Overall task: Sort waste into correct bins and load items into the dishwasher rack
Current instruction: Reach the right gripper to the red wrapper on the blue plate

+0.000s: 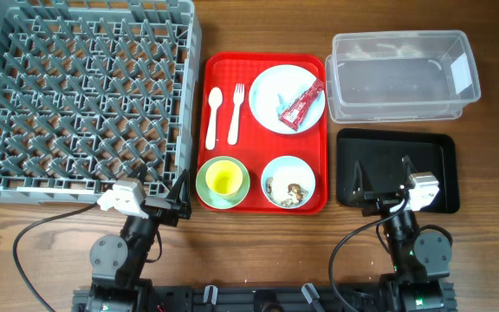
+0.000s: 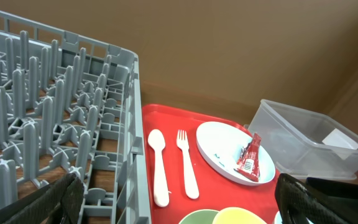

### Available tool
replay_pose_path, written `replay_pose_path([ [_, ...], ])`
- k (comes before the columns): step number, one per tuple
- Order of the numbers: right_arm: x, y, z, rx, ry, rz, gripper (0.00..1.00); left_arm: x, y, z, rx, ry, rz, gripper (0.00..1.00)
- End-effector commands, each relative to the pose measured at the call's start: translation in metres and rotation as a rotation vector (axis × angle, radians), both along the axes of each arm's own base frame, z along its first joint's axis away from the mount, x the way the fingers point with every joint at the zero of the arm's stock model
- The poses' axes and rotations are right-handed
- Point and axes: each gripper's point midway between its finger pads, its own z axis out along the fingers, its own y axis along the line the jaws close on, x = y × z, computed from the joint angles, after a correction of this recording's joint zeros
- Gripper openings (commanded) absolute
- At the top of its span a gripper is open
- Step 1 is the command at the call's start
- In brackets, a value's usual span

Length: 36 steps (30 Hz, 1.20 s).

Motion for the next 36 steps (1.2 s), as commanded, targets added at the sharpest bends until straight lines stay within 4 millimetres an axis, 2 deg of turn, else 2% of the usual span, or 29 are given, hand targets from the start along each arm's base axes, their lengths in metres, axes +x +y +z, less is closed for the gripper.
replay_pose_path([
  [1,-0.0005,0.0015,0.0025,0.008,-0.010,0.011,1.00,-0.0007,-0.0032,-0.0025,-0.005,0.001,-0.016,1.00],
  [34,-0.0005,0.0016,0.0025,0.008,-0.010,0.011,1.00,-0.0007,-0.0032,-0.0025,-0.005,0.001,-0.016,1.00],
  [36,-0.0009,0.0049,0.0027,0.059,-0.003,0.030,1.00,0.0003,-0.0006,0.0023,-0.007,-0.019,-0.001,1.00],
])
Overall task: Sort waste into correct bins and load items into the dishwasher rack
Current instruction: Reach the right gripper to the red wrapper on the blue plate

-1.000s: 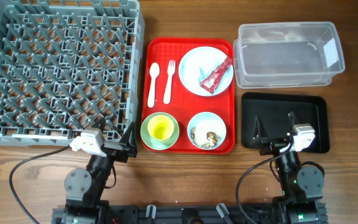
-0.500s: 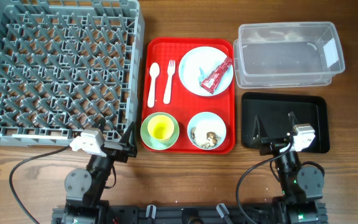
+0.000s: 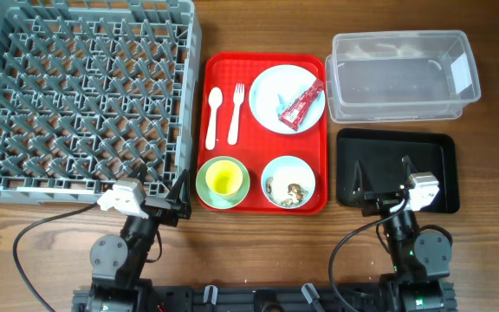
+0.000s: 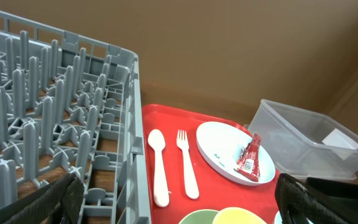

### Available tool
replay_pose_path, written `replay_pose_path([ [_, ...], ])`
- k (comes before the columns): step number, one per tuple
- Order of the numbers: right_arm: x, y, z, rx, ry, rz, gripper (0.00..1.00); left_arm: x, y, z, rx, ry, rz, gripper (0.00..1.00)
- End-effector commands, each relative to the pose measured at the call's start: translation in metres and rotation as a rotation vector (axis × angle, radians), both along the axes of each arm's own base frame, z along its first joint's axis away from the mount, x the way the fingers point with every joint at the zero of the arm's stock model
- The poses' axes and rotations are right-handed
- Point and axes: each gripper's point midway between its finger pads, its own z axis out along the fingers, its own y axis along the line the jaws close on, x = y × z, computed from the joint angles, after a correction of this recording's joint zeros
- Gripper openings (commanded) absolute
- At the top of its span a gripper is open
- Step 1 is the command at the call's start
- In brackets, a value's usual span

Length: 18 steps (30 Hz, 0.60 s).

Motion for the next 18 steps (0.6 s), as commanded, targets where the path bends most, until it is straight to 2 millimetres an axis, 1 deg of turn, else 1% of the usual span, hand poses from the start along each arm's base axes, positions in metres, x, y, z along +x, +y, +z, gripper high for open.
replay_pose_path([
  [1,-0.001,0.005,0.003,0.092,0.002,0.028,1.00,0.001,0.000,0.005,-0.009,-0.031,0.002,1.00],
  [3,-0.002,0.011,0.005,0.168,0.007,0.067,1.00,0.001,0.000,0.009,-0.011,-0.045,0.002,1.00],
  [5,-0.007,0.028,0.008,0.187,0.009,0.167,1.00,-0.001,-0.004,0.018,-0.017,-0.082,-0.023,1.00],
  [6,-0.011,0.039,0.011,0.185,0.010,0.234,1.00,-0.002,-0.009,0.026,-0.021,-0.116,-0.050,1.00],
  [8,-0.017,0.050,0.021,0.182,0.003,0.307,1.00,-0.008,-0.016,0.053,-0.031,-0.229,-0.097,1.00],
  [10,-0.022,0.052,0.043,0.178,-0.024,0.327,1.00,-0.019,-0.022,0.084,-0.037,-0.361,-0.143,1.00],
  [11,-0.025,0.052,0.062,0.174,-0.052,0.329,1.00,-0.024,-0.022,0.099,-0.040,-0.421,-0.146,1.00],
  [13,-0.030,0.051,0.095,0.156,-0.082,0.331,1.00,-0.030,-0.020,0.119,-0.043,-0.456,-0.140,1.00],
  [14,-0.030,0.051,0.110,0.147,-0.074,0.329,1.00,-0.032,-0.019,0.127,-0.043,-0.453,-0.138,1.00],
  [16,-0.025,0.052,0.129,0.153,-0.008,0.324,1.00,-0.032,-0.019,0.138,-0.040,-0.404,-0.138,1.00],
  [17,-0.017,0.053,0.138,0.160,0.076,0.319,1.00,-0.030,-0.020,0.145,-0.037,-0.357,-0.138,1.00],
  [18,-0.010,0.053,0.142,0.165,0.144,0.314,1.00,-0.028,-0.020,0.149,-0.034,-0.305,-0.138,1.00],
])
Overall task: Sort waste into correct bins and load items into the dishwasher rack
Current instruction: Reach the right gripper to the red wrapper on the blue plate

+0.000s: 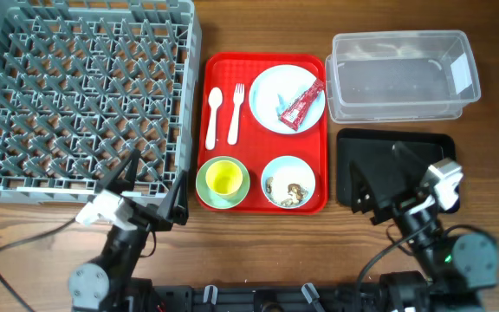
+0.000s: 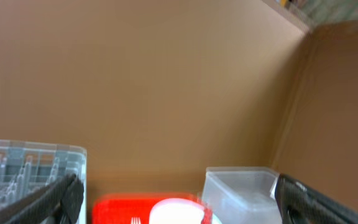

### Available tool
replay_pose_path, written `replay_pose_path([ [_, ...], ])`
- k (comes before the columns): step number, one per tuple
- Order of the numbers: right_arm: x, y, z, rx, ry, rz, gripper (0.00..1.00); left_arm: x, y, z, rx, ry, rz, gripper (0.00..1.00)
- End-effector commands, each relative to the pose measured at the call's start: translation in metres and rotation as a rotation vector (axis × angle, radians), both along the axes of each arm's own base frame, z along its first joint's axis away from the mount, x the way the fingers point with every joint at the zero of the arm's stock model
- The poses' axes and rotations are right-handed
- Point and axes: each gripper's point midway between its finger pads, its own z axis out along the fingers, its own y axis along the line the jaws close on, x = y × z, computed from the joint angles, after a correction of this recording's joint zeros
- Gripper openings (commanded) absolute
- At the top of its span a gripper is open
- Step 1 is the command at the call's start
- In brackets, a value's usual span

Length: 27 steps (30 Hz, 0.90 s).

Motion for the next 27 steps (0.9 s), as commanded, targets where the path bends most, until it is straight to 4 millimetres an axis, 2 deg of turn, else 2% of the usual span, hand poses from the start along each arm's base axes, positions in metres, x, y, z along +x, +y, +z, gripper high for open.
replay_pose_path([
  [1,0.022,0.005,0.023,-0.019,0.173,0.021,1.00,-0.002,-0.004,0.038,0.010,0.084,-0.022,1.00],
  [9,0.076,0.010,0.032,-0.170,0.631,0.067,1.00,0.043,-0.020,0.069,0.070,0.549,-0.088,1.00],
  [11,0.092,0.012,0.034,-0.169,0.685,0.072,1.00,0.057,-0.022,0.072,0.080,0.665,-0.088,1.00],
  [14,0.106,0.021,0.021,-0.082,0.774,0.093,1.00,0.074,-0.025,0.078,0.090,0.755,-0.088,1.00],
  [16,0.117,0.028,0.019,-0.067,0.768,0.130,1.00,0.076,-0.032,0.075,0.085,0.792,-0.134,1.00],
  [17,0.121,0.032,0.017,-0.060,0.770,0.150,0.90,0.073,-0.037,0.071,0.083,0.815,-0.165,1.00],
  [18,0.124,0.037,0.013,-0.057,0.779,0.168,0.87,0.072,-0.040,0.068,0.081,0.827,-0.189,1.00],
  [20,0.127,0.046,-0.003,-0.076,0.832,0.184,0.87,0.069,-0.047,0.069,0.082,0.828,-0.234,1.00],
  [21,0.128,0.051,-0.021,-0.111,0.887,0.173,0.88,0.069,-0.051,0.071,0.077,0.821,-0.264,1.00],
  [22,0.129,0.054,-0.040,-0.153,0.945,0.146,0.95,0.069,-0.055,0.073,0.073,0.822,-0.291,1.00],
  [24,0.134,0.058,-0.076,-0.254,1.031,0.084,0.96,0.072,-0.057,0.070,0.068,0.845,-0.301,1.00],
  [27,0.162,0.067,-0.117,-0.334,1.057,0.029,0.94,0.076,-0.058,0.064,0.066,0.868,-0.301,1.00],
])
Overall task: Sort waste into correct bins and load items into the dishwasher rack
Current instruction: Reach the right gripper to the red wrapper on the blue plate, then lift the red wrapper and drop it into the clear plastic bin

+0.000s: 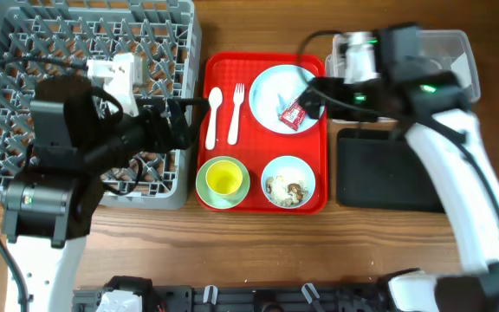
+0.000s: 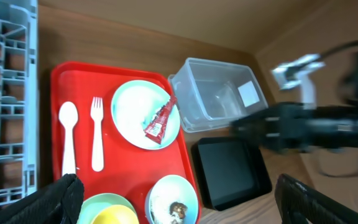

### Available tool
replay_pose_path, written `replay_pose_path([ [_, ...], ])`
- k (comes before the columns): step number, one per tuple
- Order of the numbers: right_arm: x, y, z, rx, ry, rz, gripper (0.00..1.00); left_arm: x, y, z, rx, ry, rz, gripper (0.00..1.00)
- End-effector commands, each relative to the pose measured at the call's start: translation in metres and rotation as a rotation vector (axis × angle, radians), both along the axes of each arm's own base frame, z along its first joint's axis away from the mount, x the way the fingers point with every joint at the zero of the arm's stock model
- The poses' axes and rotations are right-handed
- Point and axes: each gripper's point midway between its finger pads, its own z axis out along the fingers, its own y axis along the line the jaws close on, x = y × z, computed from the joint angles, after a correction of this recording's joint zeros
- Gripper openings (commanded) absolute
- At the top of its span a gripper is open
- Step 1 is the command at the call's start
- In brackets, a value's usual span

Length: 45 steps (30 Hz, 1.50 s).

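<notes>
The red tray holds a white spoon, a white fork, a pale plate with a red sachet, a yellow cup on a green saucer, and a bowl of food scraps. My right gripper hangs open just over the sachet's right end. My left gripper is raised over the grey rack's right edge, open and empty. The left wrist view looks down on the spoon, the sachet and the open left gripper.
A clear plastic bin stands at the back right, partly under my right arm. A black tray lies in front of it. The right arm shows blurred in the left wrist view, above the black tray.
Both arms have risen from near the table's front edge. The left gripper is now over the rack's right edge, and the right gripper has reached over the plate to the sachet.
At the first two moments both arms rested folded at the front edge, grippers open, nothing moved. Then both had lifted a little, the left wrist camera pointing at the wall. Now the left is high beside the tray and the right over the sachet.
</notes>
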Motion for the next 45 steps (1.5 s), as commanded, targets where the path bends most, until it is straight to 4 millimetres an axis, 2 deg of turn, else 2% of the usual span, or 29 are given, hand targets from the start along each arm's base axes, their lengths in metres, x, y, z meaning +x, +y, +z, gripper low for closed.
replay_pose_path([
  [1,0.038,-0.002,-0.039,-0.124,-0.014,-0.068,0.92,-0.001,-0.007,0.005,-0.033,0.015,-0.030,1.00],
  [3,0.068,0.001,-0.056,-0.107,-0.043,-0.150,0.86,-0.001,-0.007,0.005,-0.062,0.044,-0.008,1.00],
  [5,0.087,0.006,-0.072,-0.096,-0.060,-0.171,0.84,-0.003,-0.007,0.002,-0.060,0.056,-0.008,1.00],
  [8,0.097,0.010,-0.110,-0.090,0.003,-0.218,0.72,-0.008,-0.006,-0.005,-0.054,0.095,-0.006,1.00],
  [10,0.103,0.012,-0.138,-0.104,0.035,-0.223,0.68,-0.010,-0.006,-0.008,-0.052,0.114,-0.005,1.00],
  [12,0.104,0.012,-0.157,-0.105,0.072,-0.248,0.63,-0.010,-0.006,-0.008,-0.052,0.114,-0.005,1.00],
  [14,0.103,0.012,-0.173,-0.101,0.112,-0.287,0.63,-0.010,-0.006,-0.008,-0.052,0.114,-0.005,1.00],
  [17,0.101,0.002,-0.194,-0.142,0.151,-0.372,0.62,-0.010,-0.006,-0.008,-0.052,0.114,-0.005,1.00],
  [18,0.099,0.001,-0.202,-0.143,0.172,-0.394,0.59,-0.010,-0.006,-0.008,-0.052,0.114,-0.005,1.00],
  [20,0.093,0.006,-0.215,-0.126,0.219,-0.380,0.48,-0.010,-0.006,-0.008,-0.052,0.114,-0.005,1.00],
  [21,0.090,0.009,-0.217,-0.113,0.238,-0.369,0.32,-0.010,-0.006,-0.008,-0.052,0.114,-0.005,1.00],
  [22,0.088,0.010,-0.217,-0.110,0.243,-0.362,0.13,-0.010,-0.006,-0.008,-0.052,0.114,-0.005,1.00],
  [23,0.088,0.015,-0.211,-0.085,0.242,-0.340,0.04,-0.010,-0.006,-0.008,-0.052,0.114,-0.005,1.00],
  [25,0.089,0.023,-0.192,-0.044,0.222,-0.301,0.04,-0.010,-0.006,-0.008,-0.052,0.114,-0.005,1.00],
  [28,0.096,0.025,-0.146,-0.008,0.128,-0.280,0.04,-0.010,-0.006,-0.008,-0.052,0.114,-0.005,1.00],
  [31,0.100,0.023,-0.080,-0.001,-0.047,-0.184,0.04,-0.010,-0.006,-0.008,-0.052,0.114,-0.005,1.00],
  [32,0.101,0.018,-0.064,-0.021,-0.101,-0.163,0.04,-0.010,-0.006,-0.008,-0.052,0.114,-0.005,1.00],
  [33,0.105,-0.001,-0.036,-0.092,-0.203,-0.174,0.05,-0.010,-0.006,-0.008,-0.052,0.114,-0.005,1.00],
  [35,0.111,-0.035,-0.012,-0.208,-0.295,-0.269,0.04,-0.010,-0.006,-0.008,-0.052,0.114,-0.005,1.00],
  [36,0.114,-0.054,-0.007,-0.279,-0.327,-0.303,0.04,-0.010,-0.006,-0.008,-0.052,0.114,-0.005,1.00],
  [38,0.120,-0.079,-0.012,-0.387,-0.339,-0.303,0.04,-0.010,-0.006,-0.008,-0.052,0.114,-0.005,1.00],
  [40,0.124,-0.100,-0.034,-0.462,-0.301,-0.275,0.04,-0.010,-0.006,-0.008,-0.052,0.114,-0.005,1.00],
  [42,0.127,-0.124,-0.066,-0.506,-0.221,-0.279,0.04,-0.010,-0.006,-0.008,-0.052,0.114,-0.005,1.00],
  [43,0.126,-0.134,-0.079,-0.508,-0.182,-0.298,0.08,-0.010,-0.006,-0.008,-0.052,0.114,-0.005,1.00],
  [44,0.125,-0.140,-0.088,-0.498,-0.153,-0.301,0.32,-0.010,-0.006,-0.008,-0.052,0.114,-0.005,1.00],
  [45,0.124,-0.137,-0.091,-0.459,-0.141,-0.288,0.61,-0.010,-0.006,-0.008,-0.052,0.114,-0.005,1.00],
])
